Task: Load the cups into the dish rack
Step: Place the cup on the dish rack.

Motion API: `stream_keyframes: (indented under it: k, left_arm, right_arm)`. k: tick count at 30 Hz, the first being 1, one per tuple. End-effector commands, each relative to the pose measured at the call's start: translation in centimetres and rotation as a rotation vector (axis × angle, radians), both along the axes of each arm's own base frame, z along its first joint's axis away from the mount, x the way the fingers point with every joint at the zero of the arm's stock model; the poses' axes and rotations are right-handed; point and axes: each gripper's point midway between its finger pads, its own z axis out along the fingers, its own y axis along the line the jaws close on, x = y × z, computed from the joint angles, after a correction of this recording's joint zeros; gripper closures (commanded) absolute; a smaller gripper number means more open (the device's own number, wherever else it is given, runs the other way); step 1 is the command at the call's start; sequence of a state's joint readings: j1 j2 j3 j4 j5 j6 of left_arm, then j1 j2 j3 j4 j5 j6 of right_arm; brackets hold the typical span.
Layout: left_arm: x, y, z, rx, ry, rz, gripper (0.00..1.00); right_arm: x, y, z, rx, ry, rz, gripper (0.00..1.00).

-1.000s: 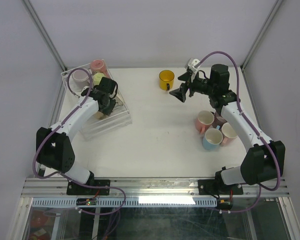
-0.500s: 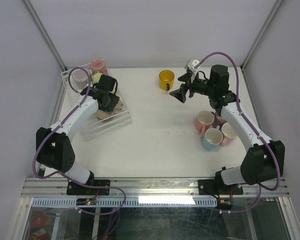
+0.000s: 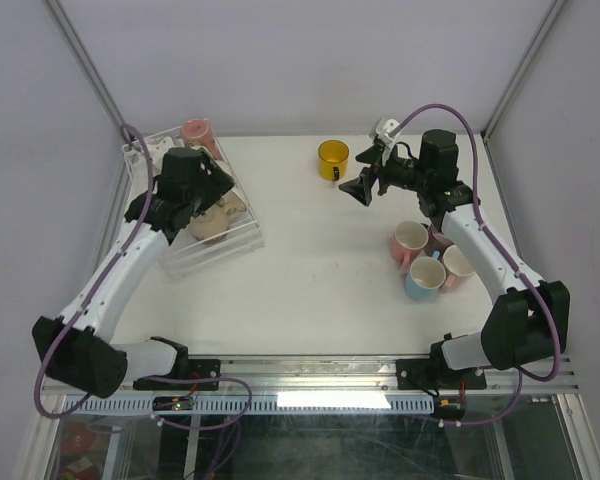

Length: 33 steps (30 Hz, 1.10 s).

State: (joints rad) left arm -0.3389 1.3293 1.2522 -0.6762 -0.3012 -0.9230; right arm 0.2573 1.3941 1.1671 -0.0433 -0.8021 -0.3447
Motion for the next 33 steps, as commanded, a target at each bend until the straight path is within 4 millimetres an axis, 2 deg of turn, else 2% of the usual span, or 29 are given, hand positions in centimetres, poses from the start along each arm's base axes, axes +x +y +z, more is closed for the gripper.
stream_keyframes:
  k: [1, 2, 4, 5, 6, 7, 8, 13, 16, 24, 33]
  left_arm:
    - [-0.6, 3.6, 5.2, 0.198, -0.260, -0.154, 0.31]
    - [-0.8, 4.6, 4.9, 0.187, -0.266, -0.165, 0.33]
    - [-0.9, 6.8, 3.9, 0.163, -0.247, -0.156, 0.44]
    - [-0.9, 7.5, 3.2, 0.144, -0.228, -0.163, 0.52]
    - [-0.7, 8.1, 2.5, 0.129, -0.205, -0.165, 0.66]
    - [-0.5, 8.7, 1.6, 0.118, -0.174, -0.159, 0.75]
    - [-0.4, 9.5, 0.8, 0.114, -0.143, -0.152, 0.78]
    - [0.5, 12.0, -3.1, 0.128, -0.023, -0.105, 0.80]
    - [1.1, 12.6, -5.1, 0.130, 0.035, -0.091, 0.79]
    - [1.6, 11.3, -9.2, 0.055, 0.141, -0.156, 0.79]
    - [1.5, 9.3, -10.5, -0.012, 0.171, -0.213, 0.80]
  right_arm:
    - [-0.6, 0.0, 2.4, 0.034, -0.059, 0.016, 0.13]
    - [-0.6, 0.0, 2.3, 0.033, -0.056, 0.017, 0.13]
    - [-0.7, 0.0, 2.3, 0.035, -0.053, 0.019, 0.13]
    - [-0.7, 0.1, 2.4, 0.036, -0.053, 0.020, 0.13]
    - [-0.7, 0.0, 2.4, 0.036, -0.052, 0.021, 0.13]
    - [-0.7, 0.0, 2.4, 0.036, -0.054, 0.019, 0.13]
    - [-0.7, 0.1, 2.4, 0.037, -0.055, 0.020, 0.13]
    - [-0.8, -0.1, 2.5, 0.036, -0.057, 0.014, 0.13]
    - [-0.9, -0.2, 2.5, 0.033, -0.061, 0.010, 0.13]
    - [-0.9, -0.2, 2.4, 0.031, -0.065, 0.008, 0.13]
    - [-0.8, -0.1, 2.2, 0.034, -0.063, 0.011, 0.13]
